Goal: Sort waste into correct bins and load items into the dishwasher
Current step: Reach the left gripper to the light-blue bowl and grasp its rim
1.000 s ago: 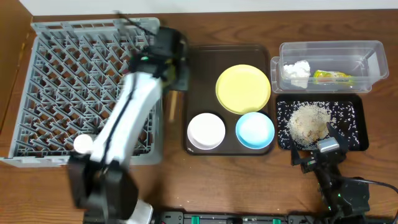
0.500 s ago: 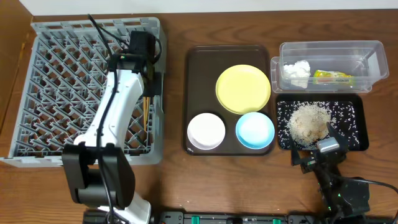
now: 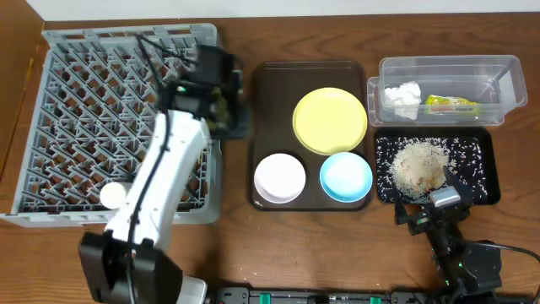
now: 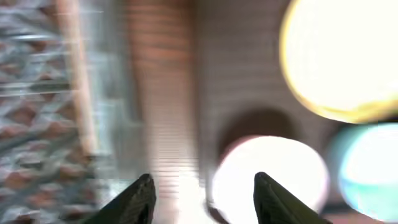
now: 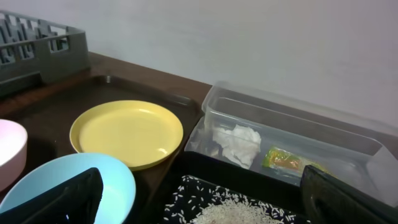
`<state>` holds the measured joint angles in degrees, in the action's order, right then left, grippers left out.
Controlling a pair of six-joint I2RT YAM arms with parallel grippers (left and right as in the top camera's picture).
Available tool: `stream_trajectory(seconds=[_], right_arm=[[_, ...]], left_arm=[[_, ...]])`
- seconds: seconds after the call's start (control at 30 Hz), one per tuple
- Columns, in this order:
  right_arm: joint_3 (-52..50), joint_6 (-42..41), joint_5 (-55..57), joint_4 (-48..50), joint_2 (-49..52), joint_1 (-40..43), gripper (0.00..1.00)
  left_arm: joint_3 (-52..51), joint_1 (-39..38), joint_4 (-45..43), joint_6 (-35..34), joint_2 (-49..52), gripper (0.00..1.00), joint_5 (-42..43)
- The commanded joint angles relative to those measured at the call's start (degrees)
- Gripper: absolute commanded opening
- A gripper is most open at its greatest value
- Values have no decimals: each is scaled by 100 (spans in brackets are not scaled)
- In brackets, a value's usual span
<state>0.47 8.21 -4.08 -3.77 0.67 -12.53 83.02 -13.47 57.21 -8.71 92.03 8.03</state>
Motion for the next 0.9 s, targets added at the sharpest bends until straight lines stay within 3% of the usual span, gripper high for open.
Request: stream_trajectory(seconds=[0.0,0.33,0.5,0.63,0.87], right_arm=[[-15,66,-2,-11,-37,-50,99],[-15,66,-2,-11,-35,-50,99],[-15,66,-2,-11,-35,-50,99],[-15,66,-2,-11,-35,-50,99],[-15,66,-2,-11,-35,-50,99]], left_arm=[[31,-671,-157,-671,20,52,654],[-422,-1888,-1327,-905,942,52,503],[-422,-2009,-1410,-1010,1609,49,529],[-422,-2074,-1550,-1005,2009,43,1088],[-422,-2140,-1718,-1005,2179,35,1196]])
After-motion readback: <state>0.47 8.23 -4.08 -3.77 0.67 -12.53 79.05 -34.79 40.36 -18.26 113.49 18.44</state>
